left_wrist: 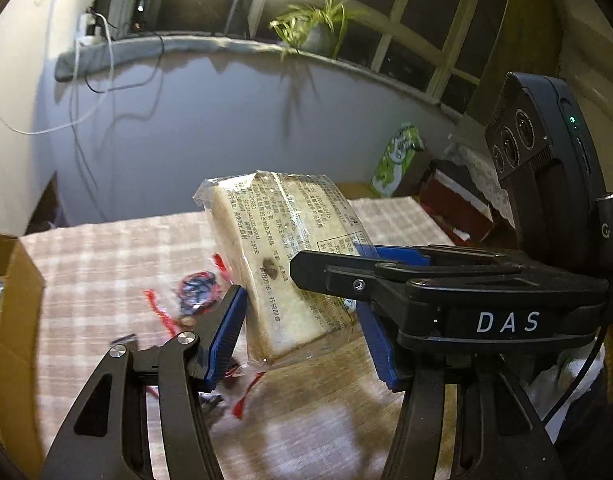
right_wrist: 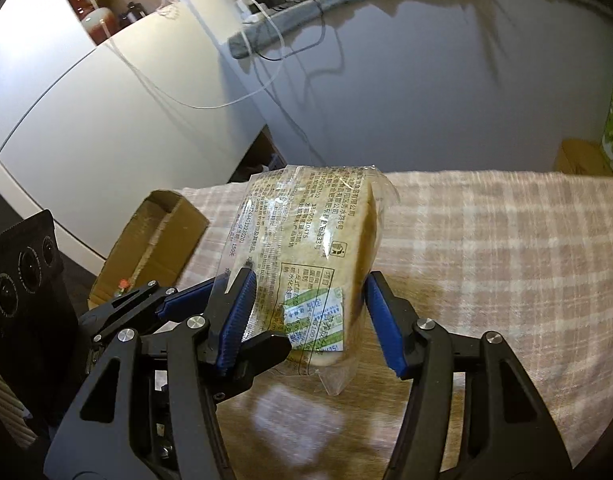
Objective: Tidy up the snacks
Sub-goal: 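Close both tools on the sides of the plastic-wrapped bread loaf, then carry the bread loaf into the box and open both tools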
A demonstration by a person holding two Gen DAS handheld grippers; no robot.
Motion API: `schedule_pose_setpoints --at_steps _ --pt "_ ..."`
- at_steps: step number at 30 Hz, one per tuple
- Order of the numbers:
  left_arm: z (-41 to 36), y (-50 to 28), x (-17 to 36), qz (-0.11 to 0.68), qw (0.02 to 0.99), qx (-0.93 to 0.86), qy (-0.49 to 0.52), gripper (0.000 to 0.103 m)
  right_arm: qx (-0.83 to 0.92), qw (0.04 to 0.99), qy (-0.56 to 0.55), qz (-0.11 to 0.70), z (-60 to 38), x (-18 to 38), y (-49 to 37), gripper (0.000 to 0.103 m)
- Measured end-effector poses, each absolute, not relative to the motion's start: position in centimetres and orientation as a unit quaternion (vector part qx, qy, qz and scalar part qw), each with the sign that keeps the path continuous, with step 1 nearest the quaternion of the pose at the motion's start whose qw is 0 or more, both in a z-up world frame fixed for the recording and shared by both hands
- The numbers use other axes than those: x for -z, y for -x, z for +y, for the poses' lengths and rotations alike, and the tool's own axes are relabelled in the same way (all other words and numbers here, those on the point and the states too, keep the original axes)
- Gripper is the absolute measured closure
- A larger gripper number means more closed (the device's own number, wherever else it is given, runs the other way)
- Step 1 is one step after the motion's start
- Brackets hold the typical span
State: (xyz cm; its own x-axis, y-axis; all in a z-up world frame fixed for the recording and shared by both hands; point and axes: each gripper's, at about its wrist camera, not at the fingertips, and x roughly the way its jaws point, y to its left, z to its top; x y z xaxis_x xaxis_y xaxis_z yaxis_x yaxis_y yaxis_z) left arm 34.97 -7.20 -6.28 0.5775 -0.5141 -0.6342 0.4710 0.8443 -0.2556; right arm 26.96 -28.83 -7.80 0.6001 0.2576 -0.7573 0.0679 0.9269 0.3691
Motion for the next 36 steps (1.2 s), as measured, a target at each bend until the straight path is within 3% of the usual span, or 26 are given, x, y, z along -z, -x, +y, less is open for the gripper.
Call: schedule_pose_setpoints --at_steps 17,36 --pt "1.7 -33.6 4.6 0.326 0.920 0.206 0.067 0.046 -0.114 0.879 -0.134 0.442 -18.1 5.9 -30.6 0.044" --pt "12.6 -32.2 5.7 0.316 0.934 0.122 0.115 0.046 -0.192 0.859 -0.095 0.464 -6.4 7.6 -36.2 0.044"
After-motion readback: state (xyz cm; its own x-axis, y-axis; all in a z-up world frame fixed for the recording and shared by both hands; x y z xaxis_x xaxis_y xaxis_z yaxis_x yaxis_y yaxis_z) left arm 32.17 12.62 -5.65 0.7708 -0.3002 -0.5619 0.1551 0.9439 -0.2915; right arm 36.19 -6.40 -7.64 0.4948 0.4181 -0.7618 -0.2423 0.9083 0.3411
